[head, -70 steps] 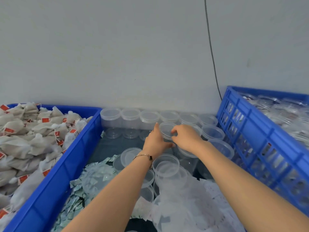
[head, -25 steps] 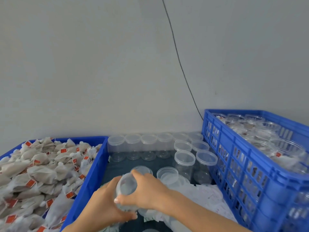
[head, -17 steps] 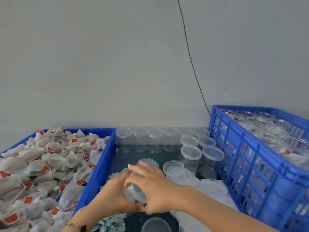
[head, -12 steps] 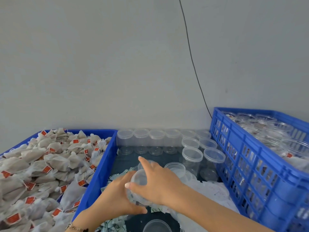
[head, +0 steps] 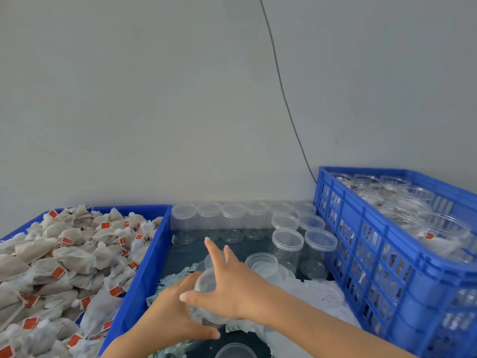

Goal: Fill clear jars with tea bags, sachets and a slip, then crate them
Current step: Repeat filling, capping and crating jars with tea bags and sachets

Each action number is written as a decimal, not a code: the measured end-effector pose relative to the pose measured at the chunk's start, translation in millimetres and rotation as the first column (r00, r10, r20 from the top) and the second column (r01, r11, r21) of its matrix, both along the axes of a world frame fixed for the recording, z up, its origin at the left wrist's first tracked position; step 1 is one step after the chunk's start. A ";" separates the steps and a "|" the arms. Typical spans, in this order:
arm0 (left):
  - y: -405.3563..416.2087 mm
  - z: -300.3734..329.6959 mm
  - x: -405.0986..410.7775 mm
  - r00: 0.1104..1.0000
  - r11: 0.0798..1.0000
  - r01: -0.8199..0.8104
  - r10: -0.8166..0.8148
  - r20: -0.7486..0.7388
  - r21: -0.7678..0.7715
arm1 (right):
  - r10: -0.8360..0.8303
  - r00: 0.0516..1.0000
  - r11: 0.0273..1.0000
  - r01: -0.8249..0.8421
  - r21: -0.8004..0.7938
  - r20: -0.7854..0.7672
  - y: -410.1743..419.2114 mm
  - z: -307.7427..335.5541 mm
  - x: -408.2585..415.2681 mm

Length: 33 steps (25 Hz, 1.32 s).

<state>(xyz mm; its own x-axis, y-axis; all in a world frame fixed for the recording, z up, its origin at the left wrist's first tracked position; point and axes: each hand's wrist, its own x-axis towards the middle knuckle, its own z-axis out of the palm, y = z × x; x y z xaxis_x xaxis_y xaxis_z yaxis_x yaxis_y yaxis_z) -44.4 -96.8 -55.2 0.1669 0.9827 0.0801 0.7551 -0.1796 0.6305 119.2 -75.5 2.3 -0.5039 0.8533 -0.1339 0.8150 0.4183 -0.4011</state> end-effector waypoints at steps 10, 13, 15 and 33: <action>12.5 -4.7 5.2 0.989 0.997 -0.075 0.073 -0.131 -0.008 | 0.261 0.965 0.965 -0.261 0.018 0.025 -6.3 13.0 11.9; 8.8 -1.1 5.3 0.998 0.996 -0.057 0.058 0.019 -0.071 | 0.371 0.927 0.926 -0.374 0.051 0.049 -5.7 22.0 13.7; 5.0 1.1 2.0 0.992 0.991 0.025 -0.009 0.123 -0.129 | 0.451 0.892 0.892 -0.451 0.002 0.030 -2.8 33.7 16.0; 3.5 6.0 -19.9 0.905 0.876 -0.405 0.343 0.253 0.262 | -0.405 0.897 0.914 0.400 -0.063 -0.176 53.4 -51.2 130.4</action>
